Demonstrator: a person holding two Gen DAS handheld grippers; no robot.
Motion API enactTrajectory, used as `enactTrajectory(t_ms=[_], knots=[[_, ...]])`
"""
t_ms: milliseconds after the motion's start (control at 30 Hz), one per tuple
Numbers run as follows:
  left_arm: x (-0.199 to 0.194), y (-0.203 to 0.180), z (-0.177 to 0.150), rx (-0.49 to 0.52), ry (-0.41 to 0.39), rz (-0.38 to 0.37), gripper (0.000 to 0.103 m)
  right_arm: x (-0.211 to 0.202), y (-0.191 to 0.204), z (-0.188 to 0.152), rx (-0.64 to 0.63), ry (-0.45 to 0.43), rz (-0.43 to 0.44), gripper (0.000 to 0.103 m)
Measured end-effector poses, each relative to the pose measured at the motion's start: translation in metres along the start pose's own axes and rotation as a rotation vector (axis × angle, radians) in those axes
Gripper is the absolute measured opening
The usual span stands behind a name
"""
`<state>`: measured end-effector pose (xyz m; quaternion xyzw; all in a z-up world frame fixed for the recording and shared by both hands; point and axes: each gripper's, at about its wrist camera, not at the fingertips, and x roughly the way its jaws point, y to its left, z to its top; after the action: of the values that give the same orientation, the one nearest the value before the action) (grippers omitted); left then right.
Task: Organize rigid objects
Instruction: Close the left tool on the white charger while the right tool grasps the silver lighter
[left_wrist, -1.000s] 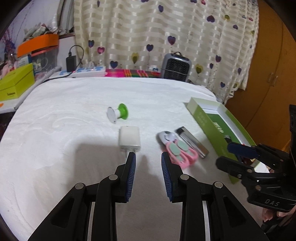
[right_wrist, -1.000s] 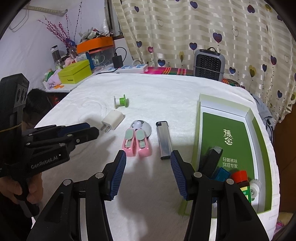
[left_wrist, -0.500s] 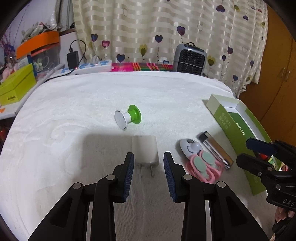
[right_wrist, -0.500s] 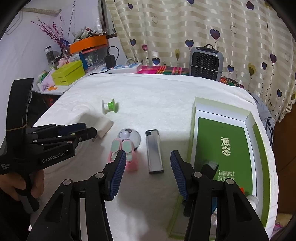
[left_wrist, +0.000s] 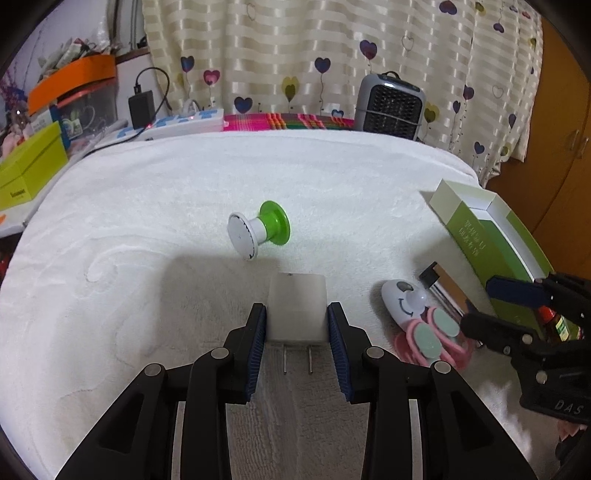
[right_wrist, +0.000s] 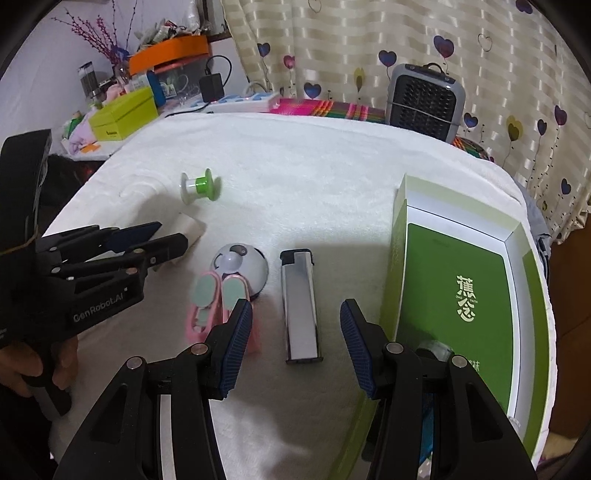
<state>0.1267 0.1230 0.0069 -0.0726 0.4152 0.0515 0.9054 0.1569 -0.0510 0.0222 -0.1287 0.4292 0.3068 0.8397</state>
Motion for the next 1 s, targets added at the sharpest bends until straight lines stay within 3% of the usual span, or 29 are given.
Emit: enactTrajectory(t_ms=[233, 767, 1000], knots=[[0.001, 0.003, 0.000, -0.013, 0.004, -0.015, 0.032, 0.014, -0.004, 0.009, -0.020, 0.062, -0.024, 0.030], [0.000, 0.000, -0.003, 0.012, 0.015, -0.034, 0.032, 0.027, -0.005, 0.020, -0.056, 0.138, -0.029, 0.028], [0.000, 0.002, -0.002, 0.013, 0.010, -0.040, 0.033, 0.027, 0.003, 0.019, -0.092, 0.109, -0.049, 0.024]])
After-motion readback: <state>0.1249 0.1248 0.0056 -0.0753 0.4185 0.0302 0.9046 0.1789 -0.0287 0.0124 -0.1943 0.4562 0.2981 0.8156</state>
